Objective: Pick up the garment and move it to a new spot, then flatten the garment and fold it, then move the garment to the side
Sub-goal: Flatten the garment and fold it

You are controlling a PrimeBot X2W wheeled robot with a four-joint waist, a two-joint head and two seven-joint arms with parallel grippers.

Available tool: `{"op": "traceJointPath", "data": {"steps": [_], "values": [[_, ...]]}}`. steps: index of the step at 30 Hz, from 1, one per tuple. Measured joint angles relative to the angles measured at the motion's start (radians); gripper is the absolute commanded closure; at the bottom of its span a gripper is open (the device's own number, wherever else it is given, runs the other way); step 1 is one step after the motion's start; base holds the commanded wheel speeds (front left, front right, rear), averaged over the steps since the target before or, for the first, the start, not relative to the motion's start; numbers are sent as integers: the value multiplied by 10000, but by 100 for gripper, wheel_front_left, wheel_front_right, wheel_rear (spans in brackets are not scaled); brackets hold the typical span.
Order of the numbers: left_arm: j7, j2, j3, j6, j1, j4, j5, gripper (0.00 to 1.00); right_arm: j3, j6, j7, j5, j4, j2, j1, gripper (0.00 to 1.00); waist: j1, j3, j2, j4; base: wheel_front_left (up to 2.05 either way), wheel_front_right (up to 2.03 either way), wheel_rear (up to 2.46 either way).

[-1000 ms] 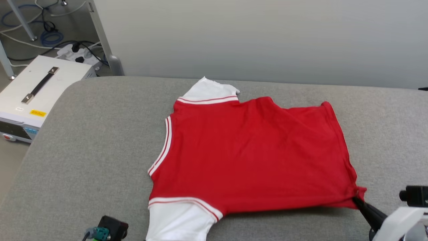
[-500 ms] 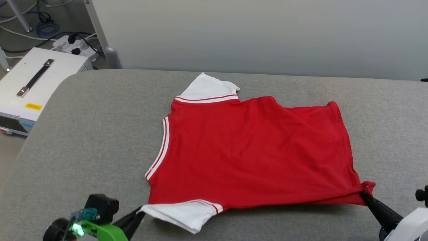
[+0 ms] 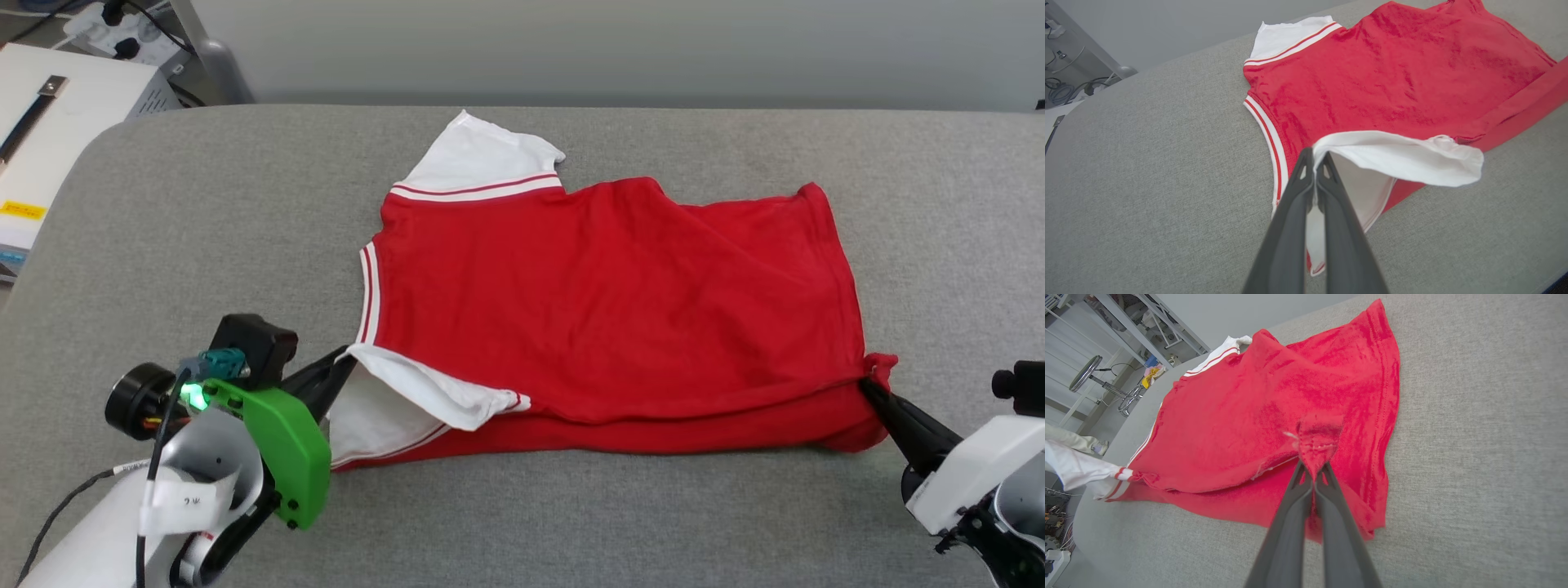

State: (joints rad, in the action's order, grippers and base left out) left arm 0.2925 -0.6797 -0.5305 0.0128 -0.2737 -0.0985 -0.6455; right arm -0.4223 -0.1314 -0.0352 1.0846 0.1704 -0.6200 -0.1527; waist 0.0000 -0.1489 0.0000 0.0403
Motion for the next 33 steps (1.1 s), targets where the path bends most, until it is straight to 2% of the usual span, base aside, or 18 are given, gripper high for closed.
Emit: {"op": "traceJointPath", "data": {"steps": [9,18,19,20,21,22,27,33], "values": [[59,479,-180,539,-1730,2098,209,100,324,0,-955,-972,757,963,-1024,100,0,-790,0,-305,0,0,0],[-324,861,-497,922,-2673,4038,286,100,575,0,-1202,-1758,1592,1570,-1731,100,0,-1234,0,-548,0,0,0],[-378,922,-560,951,-2743,4228,286,90,600,0,-1204,-1808,1685,1626,-1788,100,1,-1253,0,-556,0,0,0],[-470,997,-633,978,-2816,4414,290,52,639,0,-1206,-1850,1797,1695,-1830,100,1,-1254,0,-556,0,0,0],[-575,1062,-663,980,-2858,4562,305,0,665,0,-1204,-1875,1870,1747,-1852,64,1,-1247,0,-552,0,0,0],[-683,1147,-717,984,-2922,4757,322,0,725,0,-1204,-1944,1996,1812,-1872,0,0,-1228,0,-546,0,0,0],[-1455,1540,-744,955,-3043,5519,474,0,803,0,-1220,-2236,2242,1942,-1881,0,0,-1008,0,-501,0,0,0],[-2391,1889,-176,491,-2941,5823,88,0,965,0,-1083,-2997,1927,1793,-1817,0,0,-528,0,-451,0,0,0]]}}
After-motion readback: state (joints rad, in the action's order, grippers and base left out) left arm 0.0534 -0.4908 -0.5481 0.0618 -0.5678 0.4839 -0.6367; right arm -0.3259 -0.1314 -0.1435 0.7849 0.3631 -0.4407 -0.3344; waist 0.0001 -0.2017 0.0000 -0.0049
